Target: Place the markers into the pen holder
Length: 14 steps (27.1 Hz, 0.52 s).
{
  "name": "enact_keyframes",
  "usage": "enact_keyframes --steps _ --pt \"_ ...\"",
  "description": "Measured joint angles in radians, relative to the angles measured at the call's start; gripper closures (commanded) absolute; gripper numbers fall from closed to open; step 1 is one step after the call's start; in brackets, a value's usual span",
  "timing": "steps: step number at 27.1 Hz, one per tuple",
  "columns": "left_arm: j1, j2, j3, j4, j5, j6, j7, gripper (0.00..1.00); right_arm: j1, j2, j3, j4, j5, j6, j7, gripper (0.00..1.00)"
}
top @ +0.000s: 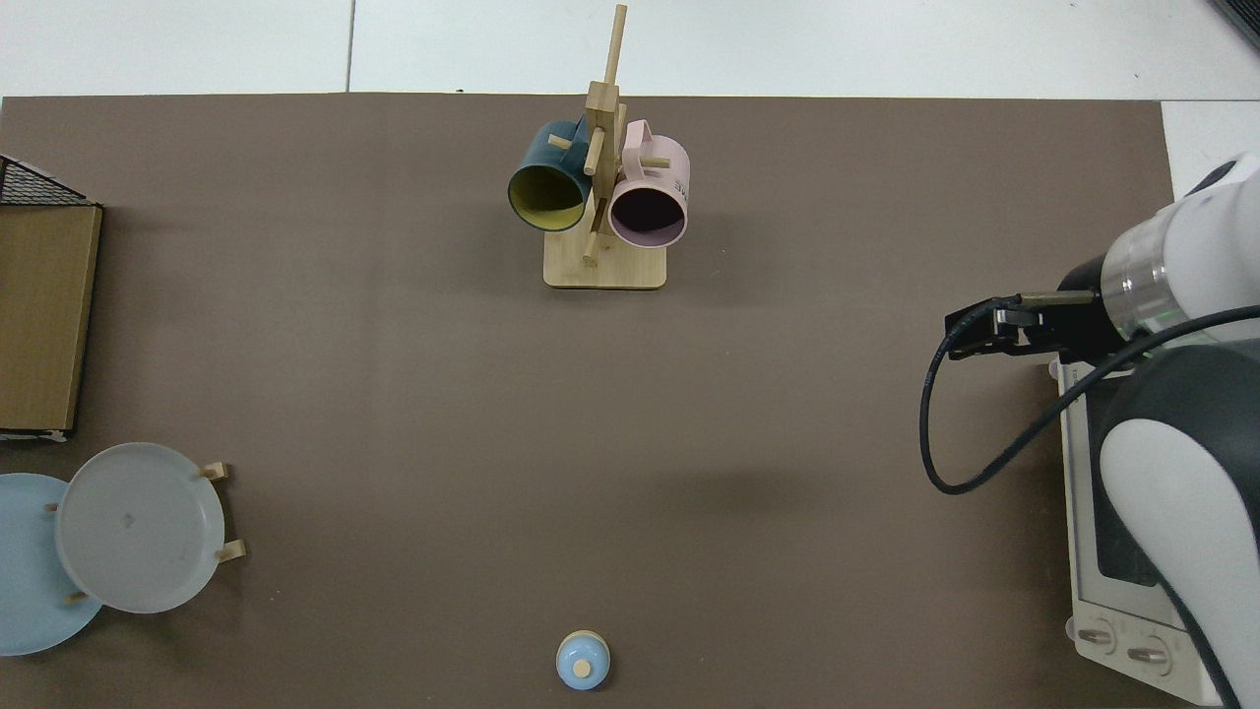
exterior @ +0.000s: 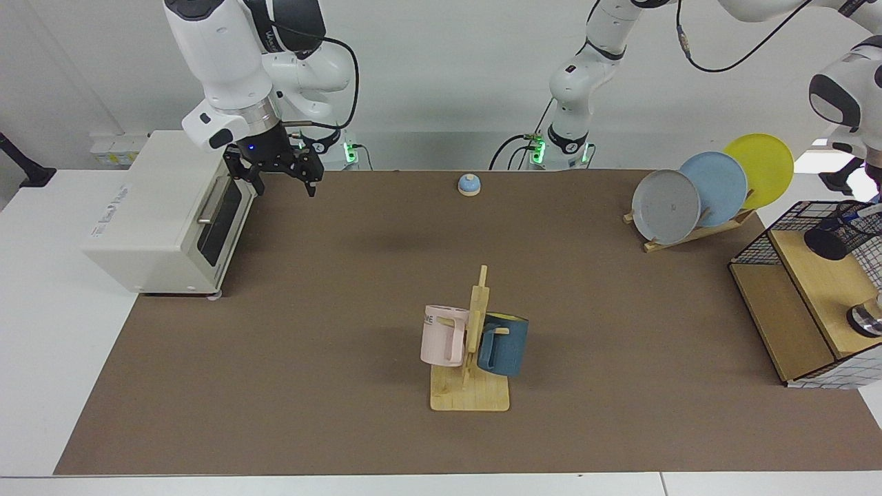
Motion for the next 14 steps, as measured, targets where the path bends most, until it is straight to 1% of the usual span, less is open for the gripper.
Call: enact_keyframes --steps 1,3,4,6,7,8,10,12,14 --pt "0.000 0.000 0.000 0.000 0.000 0.000 0.000 0.98 0.000 0.000 0.000 0.000 0.000 0.000 0.000 0.01" --pt "0.000 0.000 0.000 0.000 -0.001 0.000 0.000 0.88 0.000 0.000 0.000 0.000 0.000 0.000 0.000 0.01" --pt "0.000 0.000 0.000 0.000 -0.001 0.000 0.000 0.80 0.000 0.000 0.000 0.000 0.000 0.000 0.000 0.01" --pt "0.000 0.000 0.000 0.000 -0.001 0.000 0.000 0.54 0.000 0.000 0.000 0.000 0.000 0.000 0.000 0.01" --pt "0.000 -0.001 -0.001 0.000 -0.001 0.000 0.000 0.51 0.000 0.000 0.000 0.000 0.000 0.000 0.000 0.01" --pt "0.000 -0.001 -0.001 0.001 -0.001 0.000 0.000 0.51 0.000 0.000 0.000 0.000 0.000 0.000 0.000 0.01" --pt "-0.003 -0.002 -0.004 0.005 -0.001 0.001 0.001 0.47 0.000 0.000 0.000 0.000 0.000 0.000 0.000 0.01" --pt "-0.011 -0.003 -0.004 0.009 -0.001 0.002 0.002 0.40 0.000 0.000 0.000 0.000 0.000 0.000 0.000 0.01" --pt "-0.023 -0.004 -0.002 0.015 -0.001 0.002 0.002 0.39 0.000 0.000 0.000 0.000 0.000 0.000 0.000 0.01"
